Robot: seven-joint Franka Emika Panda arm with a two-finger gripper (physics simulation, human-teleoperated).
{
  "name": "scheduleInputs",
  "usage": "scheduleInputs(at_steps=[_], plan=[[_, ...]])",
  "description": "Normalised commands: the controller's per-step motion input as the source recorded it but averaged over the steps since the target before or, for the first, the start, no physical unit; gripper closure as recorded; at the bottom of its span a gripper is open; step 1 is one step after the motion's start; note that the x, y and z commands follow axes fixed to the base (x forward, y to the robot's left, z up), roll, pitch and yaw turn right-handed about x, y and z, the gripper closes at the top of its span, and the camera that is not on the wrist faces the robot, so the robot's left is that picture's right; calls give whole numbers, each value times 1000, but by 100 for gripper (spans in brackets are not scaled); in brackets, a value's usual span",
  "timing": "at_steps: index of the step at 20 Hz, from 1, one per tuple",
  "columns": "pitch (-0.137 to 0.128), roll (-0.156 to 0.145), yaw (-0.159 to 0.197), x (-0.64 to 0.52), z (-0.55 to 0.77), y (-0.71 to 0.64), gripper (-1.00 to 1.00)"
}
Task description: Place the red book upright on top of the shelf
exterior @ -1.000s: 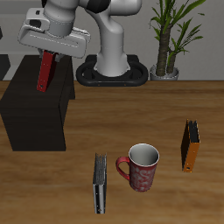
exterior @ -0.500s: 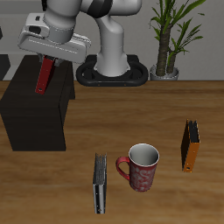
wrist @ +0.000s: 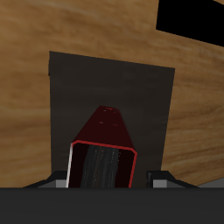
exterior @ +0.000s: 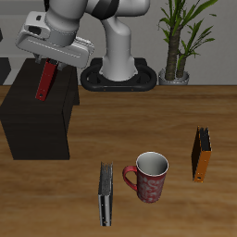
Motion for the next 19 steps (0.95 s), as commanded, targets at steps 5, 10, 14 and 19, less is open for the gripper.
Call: scheduleInputs(at_steps=[5,10,14,19], plan=[[9,-19,-19,-66,126,-45,-100],[-57,-14,32,-101,155,66,-100],[-10,-7,9,-41,77,75,-100],[-31,3,9,-50,146,47,-100]])
